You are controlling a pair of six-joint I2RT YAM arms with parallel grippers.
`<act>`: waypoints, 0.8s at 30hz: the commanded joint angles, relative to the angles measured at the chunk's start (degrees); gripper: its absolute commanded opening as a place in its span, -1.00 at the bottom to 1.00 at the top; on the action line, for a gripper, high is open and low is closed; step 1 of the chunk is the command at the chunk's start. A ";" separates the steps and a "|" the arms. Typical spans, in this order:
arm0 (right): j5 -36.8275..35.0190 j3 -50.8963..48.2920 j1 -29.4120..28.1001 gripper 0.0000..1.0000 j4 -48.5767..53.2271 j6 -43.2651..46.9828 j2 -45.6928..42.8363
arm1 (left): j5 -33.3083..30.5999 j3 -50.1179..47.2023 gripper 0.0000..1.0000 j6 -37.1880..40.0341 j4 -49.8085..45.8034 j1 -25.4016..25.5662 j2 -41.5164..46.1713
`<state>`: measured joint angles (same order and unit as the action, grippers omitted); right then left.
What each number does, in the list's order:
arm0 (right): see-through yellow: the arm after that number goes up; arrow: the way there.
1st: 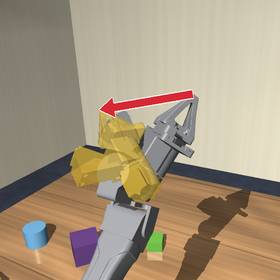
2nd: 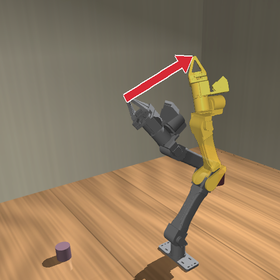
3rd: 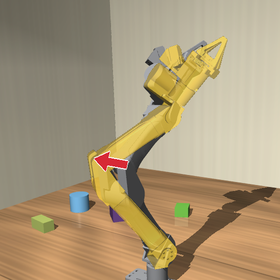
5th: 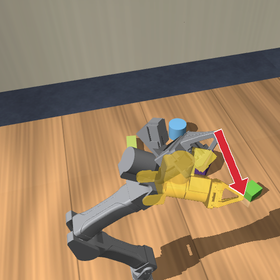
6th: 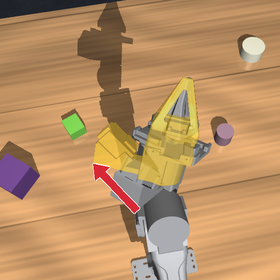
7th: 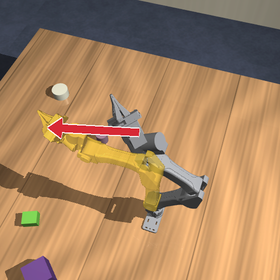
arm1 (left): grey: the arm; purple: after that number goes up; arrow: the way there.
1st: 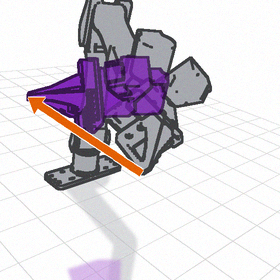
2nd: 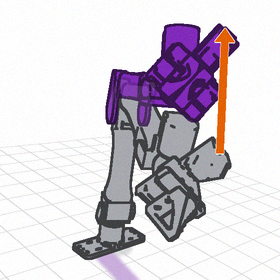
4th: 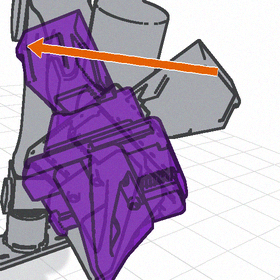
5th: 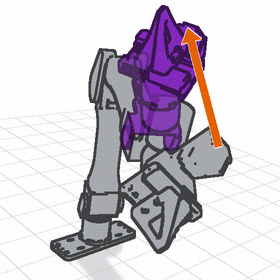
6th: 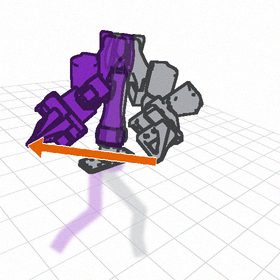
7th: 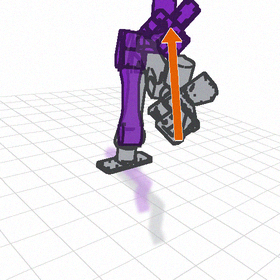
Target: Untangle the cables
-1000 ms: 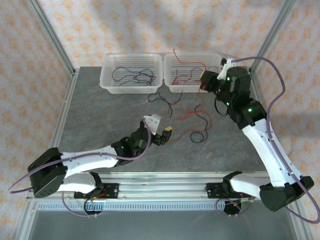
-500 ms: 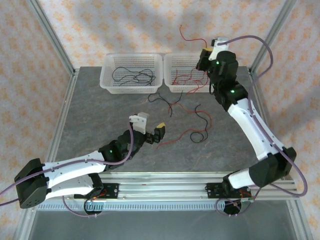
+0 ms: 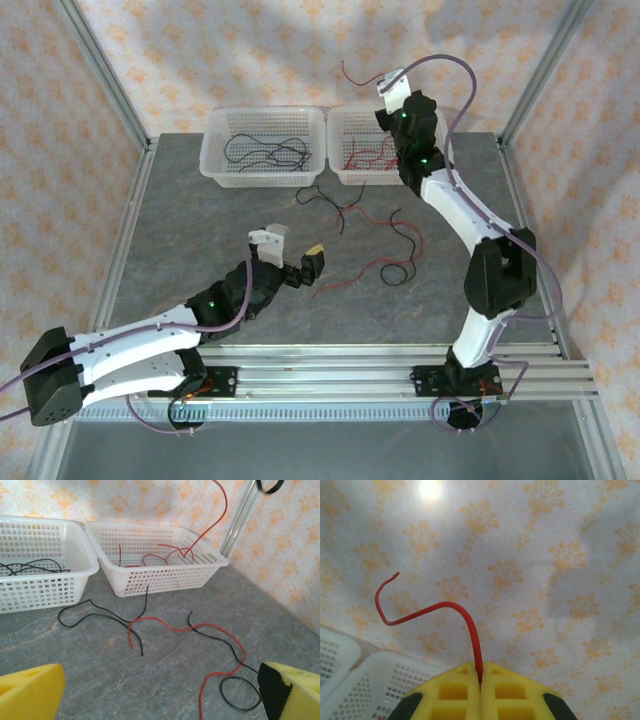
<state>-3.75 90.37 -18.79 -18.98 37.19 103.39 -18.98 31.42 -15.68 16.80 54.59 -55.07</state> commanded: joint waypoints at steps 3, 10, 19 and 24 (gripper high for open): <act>-1.44 7.00 2.33 -1.00 -5.13 4.89 7.48 | -2.96 -0.17 0.99 -1.37 -3.65 -0.52 2.79; -1.79 9.36 4.83 -1.00 -4.93 5.17 15.13 | -4.74 -0.09 0.99 -2.06 -5.97 -0.53 4.61; 1.40 6.50 6.90 -1.00 3.80 6.49 17.88 | -5.99 0.73 0.98 -1.89 -7.04 -0.52 4.93; -1.87 12.07 6.97 -1.00 12.58 7.28 22.07 | -5.99 1.00 0.99 -1.89 -7.22 -0.49 4.45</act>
<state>-3.84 99.09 -11.81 -12.60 43.40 123.04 -23.27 31.44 -16.71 10.81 54.59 -50.98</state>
